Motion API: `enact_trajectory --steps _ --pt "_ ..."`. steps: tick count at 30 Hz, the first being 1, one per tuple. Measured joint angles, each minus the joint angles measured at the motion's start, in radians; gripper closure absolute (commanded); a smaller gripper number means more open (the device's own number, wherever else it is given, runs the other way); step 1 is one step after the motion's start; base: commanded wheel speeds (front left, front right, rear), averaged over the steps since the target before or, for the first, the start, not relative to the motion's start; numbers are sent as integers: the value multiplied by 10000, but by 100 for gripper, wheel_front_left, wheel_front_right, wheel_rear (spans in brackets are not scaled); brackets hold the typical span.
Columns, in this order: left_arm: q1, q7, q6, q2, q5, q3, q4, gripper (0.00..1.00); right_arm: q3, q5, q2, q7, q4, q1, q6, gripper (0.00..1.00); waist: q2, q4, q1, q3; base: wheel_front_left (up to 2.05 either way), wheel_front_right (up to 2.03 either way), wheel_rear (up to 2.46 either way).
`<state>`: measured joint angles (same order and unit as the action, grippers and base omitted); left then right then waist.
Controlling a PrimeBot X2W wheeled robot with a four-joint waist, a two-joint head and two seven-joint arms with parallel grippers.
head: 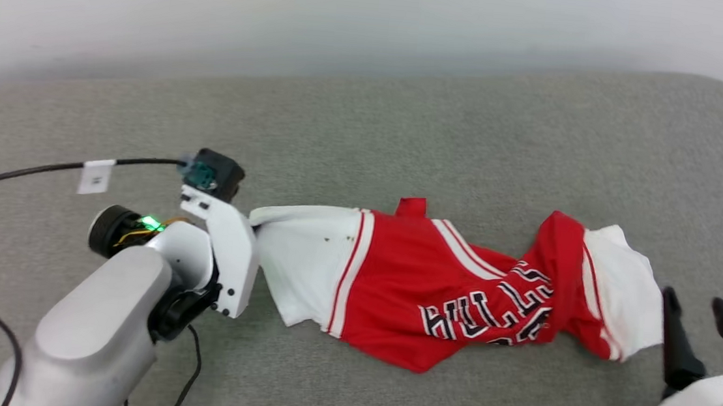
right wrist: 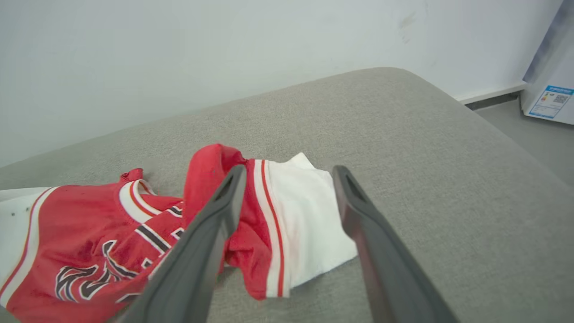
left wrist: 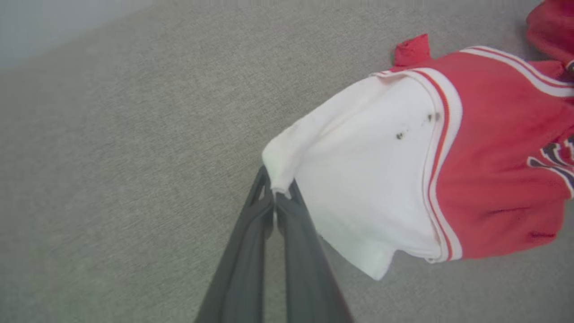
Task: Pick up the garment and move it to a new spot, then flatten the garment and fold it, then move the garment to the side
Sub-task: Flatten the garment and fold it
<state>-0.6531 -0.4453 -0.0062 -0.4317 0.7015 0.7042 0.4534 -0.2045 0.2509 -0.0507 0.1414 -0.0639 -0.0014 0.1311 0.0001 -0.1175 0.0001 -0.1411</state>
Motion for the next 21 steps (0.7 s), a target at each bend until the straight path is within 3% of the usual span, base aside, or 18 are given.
enact_trajectory --steps 5,9,14,21 --pt "653 142 587 -652 63 -345 -1239 100 -1177 136 -113 1277 399 -120 -2 0 0 424 0 310 0 0 0" --pt "940 94 1003 -1030 77 -579 -2266 100 -1705 500 -790 2709 1202 -897 0 0 0 672 -1 263 0 0 0" --pt "968 27 1348 -1200 67 -723 -3221 100 -1651 861 -1381 4600 2253 -1740 -2 0 0 889 0 -164 0 0 0" --pt "864 67 1488 -1218 -23 -788 -3737 100 -1112 1035 -1369 6220 3068 -2319 0 0 0 1164 0 -948 0 0 0"
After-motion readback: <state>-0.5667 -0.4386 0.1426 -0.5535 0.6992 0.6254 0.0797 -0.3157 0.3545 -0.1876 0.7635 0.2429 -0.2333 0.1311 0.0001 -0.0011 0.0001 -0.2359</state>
